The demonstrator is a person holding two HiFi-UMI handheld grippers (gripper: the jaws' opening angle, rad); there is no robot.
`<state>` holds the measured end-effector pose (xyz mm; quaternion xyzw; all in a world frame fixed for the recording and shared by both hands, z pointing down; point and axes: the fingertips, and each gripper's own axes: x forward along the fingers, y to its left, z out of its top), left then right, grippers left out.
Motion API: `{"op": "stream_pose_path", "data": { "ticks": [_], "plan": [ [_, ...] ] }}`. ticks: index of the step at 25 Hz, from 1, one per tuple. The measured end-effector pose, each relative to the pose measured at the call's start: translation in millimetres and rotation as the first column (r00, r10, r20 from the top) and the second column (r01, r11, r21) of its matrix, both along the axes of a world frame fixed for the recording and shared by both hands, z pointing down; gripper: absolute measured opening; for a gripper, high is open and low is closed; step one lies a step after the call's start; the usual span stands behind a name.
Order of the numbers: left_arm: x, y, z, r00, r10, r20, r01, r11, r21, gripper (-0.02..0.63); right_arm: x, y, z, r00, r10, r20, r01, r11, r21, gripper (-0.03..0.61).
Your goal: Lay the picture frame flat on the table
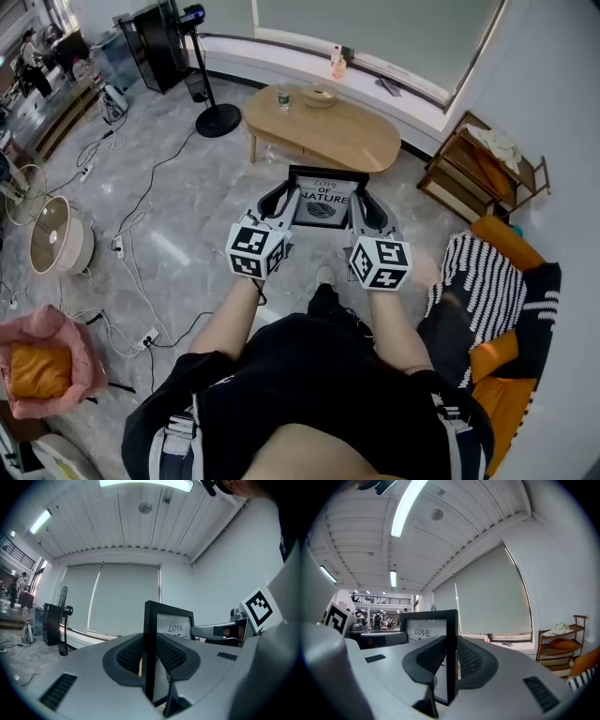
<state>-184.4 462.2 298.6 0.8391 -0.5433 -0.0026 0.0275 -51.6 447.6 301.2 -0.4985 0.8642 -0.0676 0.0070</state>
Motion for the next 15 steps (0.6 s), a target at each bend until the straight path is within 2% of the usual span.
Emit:
{"op": "stream_pose_path", "data": {
  "ticks": [6, 15],
  "plan": [
    [4.8, -89.7, 0.7, 1.0, -0.008, 0.016, 0.008, 1.0, -0.013, 0.097, 4.7, -89.6, 2.9, 1.0, -0.012, 0.013, 0.012, 1.0, -0.01, 0.087],
    [25.8, -273.0, -8.0, 1.0, -0.006, 0.029, 0.006, 1.0, -0.03, 0.097, 25.2, -274.6, -4.1, 1.0, -0.006, 0.02, 0.007, 0.999, -0.034, 0.087]
  ]
}}
